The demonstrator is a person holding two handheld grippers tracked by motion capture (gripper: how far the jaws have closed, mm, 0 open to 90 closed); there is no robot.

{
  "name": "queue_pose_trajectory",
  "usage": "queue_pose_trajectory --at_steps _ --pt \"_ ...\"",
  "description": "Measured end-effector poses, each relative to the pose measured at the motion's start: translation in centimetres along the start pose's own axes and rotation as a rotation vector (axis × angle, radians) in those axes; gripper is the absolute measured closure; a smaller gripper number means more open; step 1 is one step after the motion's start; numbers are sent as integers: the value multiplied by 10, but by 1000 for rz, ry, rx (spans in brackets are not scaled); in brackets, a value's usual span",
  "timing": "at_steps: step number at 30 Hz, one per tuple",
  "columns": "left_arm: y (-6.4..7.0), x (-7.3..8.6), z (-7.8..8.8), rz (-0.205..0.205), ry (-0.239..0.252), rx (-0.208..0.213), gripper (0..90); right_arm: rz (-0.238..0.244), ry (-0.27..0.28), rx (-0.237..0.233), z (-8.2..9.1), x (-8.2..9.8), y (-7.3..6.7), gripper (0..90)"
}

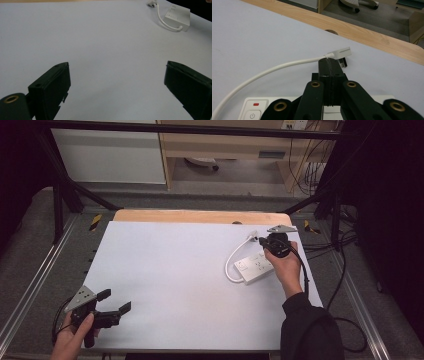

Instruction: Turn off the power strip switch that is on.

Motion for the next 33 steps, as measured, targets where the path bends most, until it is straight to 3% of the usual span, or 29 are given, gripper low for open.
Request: queue_pose_trajectory --at_steps 33 --pt "-1 0 0 -4 1 -2 68 -15 -6 4 -9 18 -1 900"
Point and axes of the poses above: each handheld gripper's, and its own axes: z roughly backward along the jaws, x roughly out of its underside, y roughly to its right, the point moved 10 cm from there along -z, roughly forward along the jaws, and after that the axes turned 10 degrees about -x, right-handed, at the moved point
